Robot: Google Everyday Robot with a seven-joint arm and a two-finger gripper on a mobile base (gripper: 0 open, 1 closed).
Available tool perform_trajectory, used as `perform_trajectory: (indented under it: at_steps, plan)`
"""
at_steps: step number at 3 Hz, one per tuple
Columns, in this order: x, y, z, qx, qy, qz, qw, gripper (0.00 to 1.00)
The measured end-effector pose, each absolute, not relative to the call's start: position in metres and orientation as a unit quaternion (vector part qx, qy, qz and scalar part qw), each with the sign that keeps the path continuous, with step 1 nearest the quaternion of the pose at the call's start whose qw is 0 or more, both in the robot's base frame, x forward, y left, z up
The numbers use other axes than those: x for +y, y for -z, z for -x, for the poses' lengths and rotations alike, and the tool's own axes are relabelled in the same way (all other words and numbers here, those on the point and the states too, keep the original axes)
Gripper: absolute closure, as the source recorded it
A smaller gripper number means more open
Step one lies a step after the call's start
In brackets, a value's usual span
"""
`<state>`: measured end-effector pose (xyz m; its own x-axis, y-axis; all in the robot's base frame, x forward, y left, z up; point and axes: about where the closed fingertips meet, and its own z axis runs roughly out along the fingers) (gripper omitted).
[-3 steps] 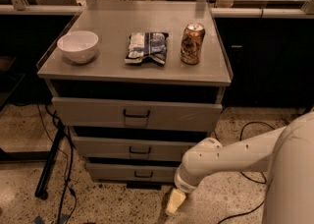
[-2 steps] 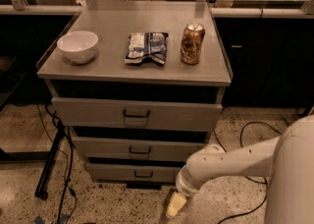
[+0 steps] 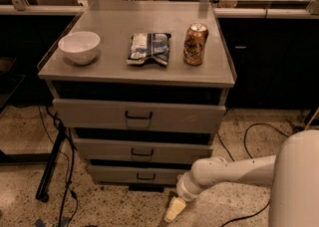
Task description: Open bottom drawer
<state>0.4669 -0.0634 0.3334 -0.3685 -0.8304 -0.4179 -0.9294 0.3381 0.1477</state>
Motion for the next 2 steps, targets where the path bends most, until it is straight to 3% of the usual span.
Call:
perform_trajectory:
  at_steps: [2]
  plan:
    - [-0.042, -0.283, -0.498, 0.810, -0.149, 0.553, 0.125, 0.00]
